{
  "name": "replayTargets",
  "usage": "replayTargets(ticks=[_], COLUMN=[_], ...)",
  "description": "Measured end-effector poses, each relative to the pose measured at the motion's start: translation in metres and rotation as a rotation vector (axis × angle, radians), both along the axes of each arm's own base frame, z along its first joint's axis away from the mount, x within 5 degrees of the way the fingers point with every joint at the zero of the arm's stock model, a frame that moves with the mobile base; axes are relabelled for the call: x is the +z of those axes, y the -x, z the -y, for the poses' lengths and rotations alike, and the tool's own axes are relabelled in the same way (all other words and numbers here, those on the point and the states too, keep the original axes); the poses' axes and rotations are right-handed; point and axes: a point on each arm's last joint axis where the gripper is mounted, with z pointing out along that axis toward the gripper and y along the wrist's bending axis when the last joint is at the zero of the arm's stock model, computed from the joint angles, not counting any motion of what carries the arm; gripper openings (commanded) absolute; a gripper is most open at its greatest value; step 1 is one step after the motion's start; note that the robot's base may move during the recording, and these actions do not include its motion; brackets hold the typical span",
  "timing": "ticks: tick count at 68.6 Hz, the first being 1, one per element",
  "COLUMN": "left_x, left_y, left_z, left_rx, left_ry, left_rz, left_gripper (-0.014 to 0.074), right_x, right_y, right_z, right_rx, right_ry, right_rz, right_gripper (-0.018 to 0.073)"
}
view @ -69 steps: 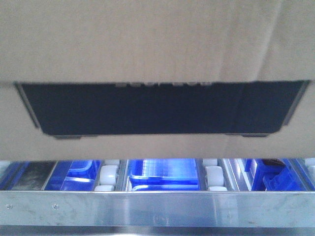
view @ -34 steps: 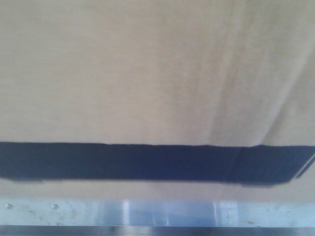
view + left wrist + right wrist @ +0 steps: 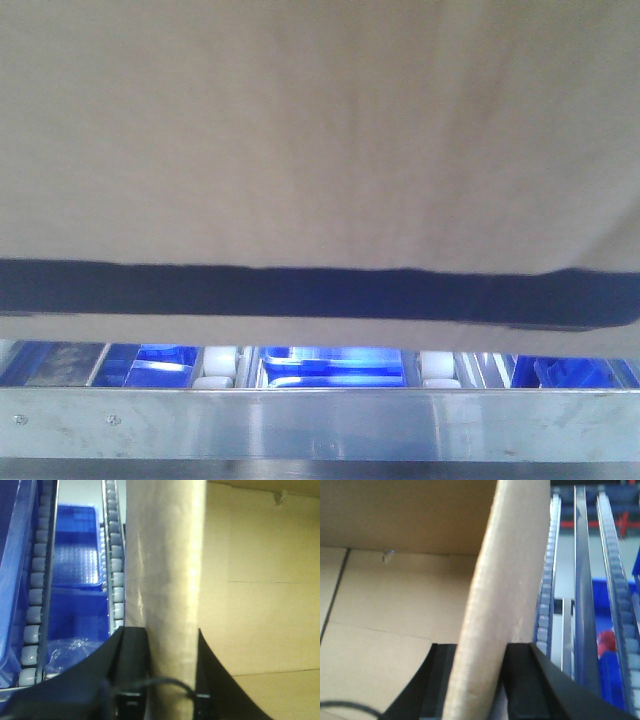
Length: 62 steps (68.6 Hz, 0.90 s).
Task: Grab box from left shelf to table start
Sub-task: 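Lift the box with both grippers and pull it off the roller shelf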
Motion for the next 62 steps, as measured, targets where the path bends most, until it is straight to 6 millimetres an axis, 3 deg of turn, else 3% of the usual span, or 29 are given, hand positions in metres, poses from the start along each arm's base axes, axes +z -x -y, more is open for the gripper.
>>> replayTargets(ticks=[62], left_x=[-0.0015], left_y=[0.0068], left_z=[-0.0029], left_rx=[-0.011], left_ry=[0.006], left_rz=[0.009], left_gripper=[-0.0099], right_x=[-0.0001], right_y=[0.0072], right_z=[-0.0004], right_rx=[0.006], right_ry=[-0.007], right_rz=[0.025], right_gripper=[0.0058])
